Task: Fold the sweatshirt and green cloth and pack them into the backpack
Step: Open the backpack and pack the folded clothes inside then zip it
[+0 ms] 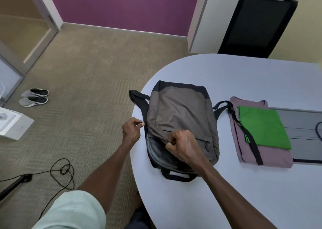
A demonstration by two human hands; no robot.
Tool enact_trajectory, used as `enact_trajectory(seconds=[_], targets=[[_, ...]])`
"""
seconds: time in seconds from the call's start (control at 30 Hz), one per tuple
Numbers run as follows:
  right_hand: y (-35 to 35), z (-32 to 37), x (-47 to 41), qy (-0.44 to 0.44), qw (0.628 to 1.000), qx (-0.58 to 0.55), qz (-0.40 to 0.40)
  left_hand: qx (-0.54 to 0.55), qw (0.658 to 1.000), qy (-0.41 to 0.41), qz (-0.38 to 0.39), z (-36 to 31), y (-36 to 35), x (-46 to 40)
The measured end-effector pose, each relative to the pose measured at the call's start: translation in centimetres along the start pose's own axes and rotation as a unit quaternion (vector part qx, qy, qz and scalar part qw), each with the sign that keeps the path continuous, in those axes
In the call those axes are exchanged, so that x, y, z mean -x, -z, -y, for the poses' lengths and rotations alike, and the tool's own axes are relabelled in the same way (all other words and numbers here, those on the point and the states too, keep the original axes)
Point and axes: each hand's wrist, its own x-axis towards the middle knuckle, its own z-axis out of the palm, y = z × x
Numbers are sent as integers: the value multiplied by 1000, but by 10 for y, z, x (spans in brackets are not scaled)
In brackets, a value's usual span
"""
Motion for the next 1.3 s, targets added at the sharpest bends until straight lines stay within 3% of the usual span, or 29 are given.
enact_trajectory(seconds=[0.17,0.5,0.8,1.0,1.3], targets=[[31,-10,-4,-54,986,-144,71,-52,998,-6,17,-13,-11,-32],[38,-30,-16,-72,958,-205,189,-151,988,-20,14,-16,-30,-90],[7,-14,-13,-57,967,-161,191,-140,989,-19,41,-14,-38,-102],[-18,-13,4,-78,964,-164,196,-92,994,-62,-15,-46,-37,-90],[-9,-61,38,-158,962,-210,77,-58,983,-165,52,-92,-87,-21]])
